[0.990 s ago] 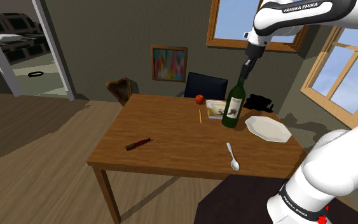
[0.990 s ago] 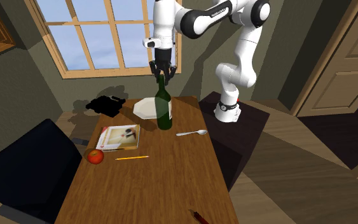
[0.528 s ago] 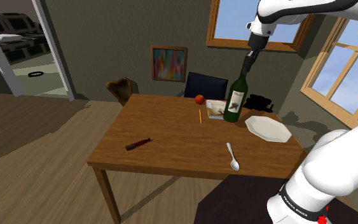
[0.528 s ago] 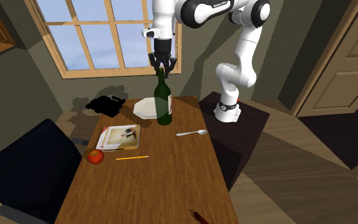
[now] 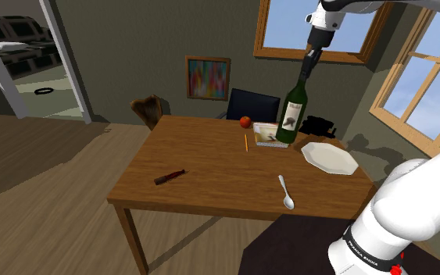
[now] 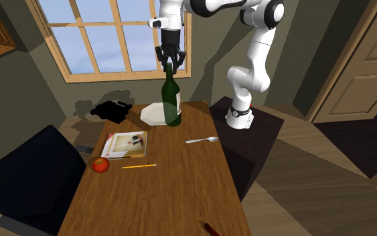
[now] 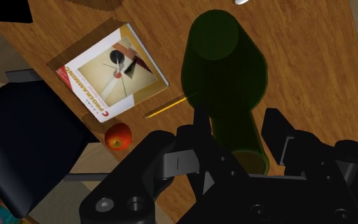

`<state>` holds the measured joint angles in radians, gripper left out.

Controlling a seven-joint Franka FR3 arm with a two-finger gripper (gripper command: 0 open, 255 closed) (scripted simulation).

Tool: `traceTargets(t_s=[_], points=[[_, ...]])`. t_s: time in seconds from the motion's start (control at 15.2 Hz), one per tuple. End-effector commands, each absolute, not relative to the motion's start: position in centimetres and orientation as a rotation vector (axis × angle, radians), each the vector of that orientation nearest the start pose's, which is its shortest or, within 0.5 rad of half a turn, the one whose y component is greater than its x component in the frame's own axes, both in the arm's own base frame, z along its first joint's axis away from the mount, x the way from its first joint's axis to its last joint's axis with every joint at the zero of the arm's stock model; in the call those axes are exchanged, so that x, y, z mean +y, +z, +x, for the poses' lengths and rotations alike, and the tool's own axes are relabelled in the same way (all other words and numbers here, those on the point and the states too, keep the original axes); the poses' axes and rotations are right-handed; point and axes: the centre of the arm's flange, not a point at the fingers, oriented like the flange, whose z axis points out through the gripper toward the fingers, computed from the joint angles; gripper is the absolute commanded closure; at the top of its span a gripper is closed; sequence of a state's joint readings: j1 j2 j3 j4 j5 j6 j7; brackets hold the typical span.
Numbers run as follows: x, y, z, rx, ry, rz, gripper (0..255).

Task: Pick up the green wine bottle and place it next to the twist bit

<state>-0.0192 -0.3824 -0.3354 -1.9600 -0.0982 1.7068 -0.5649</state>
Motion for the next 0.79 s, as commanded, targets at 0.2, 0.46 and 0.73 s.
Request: traceTargets(t_s=[0.2, 0.46, 0.73], points=[[-19.1, 65.8, 41.0, -0.369, -0.174, -3.14, 255], [-19.1, 67.9, 41.0, -0.369, -0.174, -3.14, 255], [-19.1, 70.0, 41.0, -0.369, -0.174, -3.14, 255]])
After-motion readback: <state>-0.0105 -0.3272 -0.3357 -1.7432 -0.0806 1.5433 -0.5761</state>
